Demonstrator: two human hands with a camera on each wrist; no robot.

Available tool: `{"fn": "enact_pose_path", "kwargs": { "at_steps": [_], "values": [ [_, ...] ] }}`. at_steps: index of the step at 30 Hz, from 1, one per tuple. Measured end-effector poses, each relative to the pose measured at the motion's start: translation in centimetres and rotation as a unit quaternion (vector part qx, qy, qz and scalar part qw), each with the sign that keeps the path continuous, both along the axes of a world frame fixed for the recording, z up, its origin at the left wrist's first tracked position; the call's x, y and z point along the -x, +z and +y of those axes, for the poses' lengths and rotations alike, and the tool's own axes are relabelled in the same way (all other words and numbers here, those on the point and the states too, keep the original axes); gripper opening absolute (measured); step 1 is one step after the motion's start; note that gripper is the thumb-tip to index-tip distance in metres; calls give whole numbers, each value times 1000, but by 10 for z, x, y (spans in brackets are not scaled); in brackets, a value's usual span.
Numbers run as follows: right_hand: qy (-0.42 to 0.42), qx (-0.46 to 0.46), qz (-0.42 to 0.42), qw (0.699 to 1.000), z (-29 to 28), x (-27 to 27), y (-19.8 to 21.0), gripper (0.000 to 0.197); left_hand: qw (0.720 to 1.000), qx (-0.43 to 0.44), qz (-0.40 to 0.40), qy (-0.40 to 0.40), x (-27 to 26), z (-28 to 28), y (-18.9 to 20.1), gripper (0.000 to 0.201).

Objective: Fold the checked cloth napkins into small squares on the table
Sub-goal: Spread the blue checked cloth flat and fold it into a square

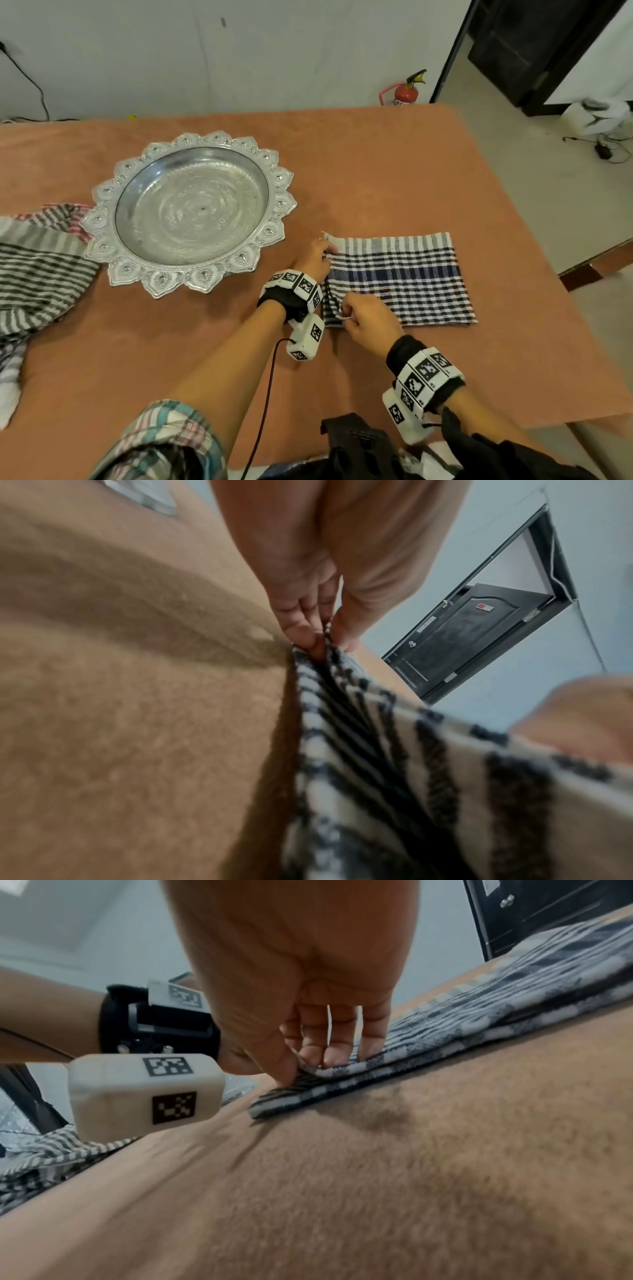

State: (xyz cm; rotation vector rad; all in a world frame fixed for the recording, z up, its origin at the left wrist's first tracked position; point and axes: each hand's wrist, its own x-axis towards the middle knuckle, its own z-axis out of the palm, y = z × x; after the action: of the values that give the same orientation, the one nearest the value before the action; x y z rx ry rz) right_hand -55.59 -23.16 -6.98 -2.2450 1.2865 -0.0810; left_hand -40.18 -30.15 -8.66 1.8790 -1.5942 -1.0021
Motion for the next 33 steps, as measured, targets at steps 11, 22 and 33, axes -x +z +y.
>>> {"fn": "enact_pose_path", "kwargs": {
  "at_steps": [11,22,33],
  "values": [
    [-8,65,45,997,14,-19,-2,19,998,27,-34,-37,-14,1,0,34],
    [-87,75,45,992,1,-1,9,33,979,104,-171,-41,2,23,17,48],
    [-112,-111,273,949,-28,138,-10,61,874,-129,-400,-244,22,66,2,63]
  ]
}}
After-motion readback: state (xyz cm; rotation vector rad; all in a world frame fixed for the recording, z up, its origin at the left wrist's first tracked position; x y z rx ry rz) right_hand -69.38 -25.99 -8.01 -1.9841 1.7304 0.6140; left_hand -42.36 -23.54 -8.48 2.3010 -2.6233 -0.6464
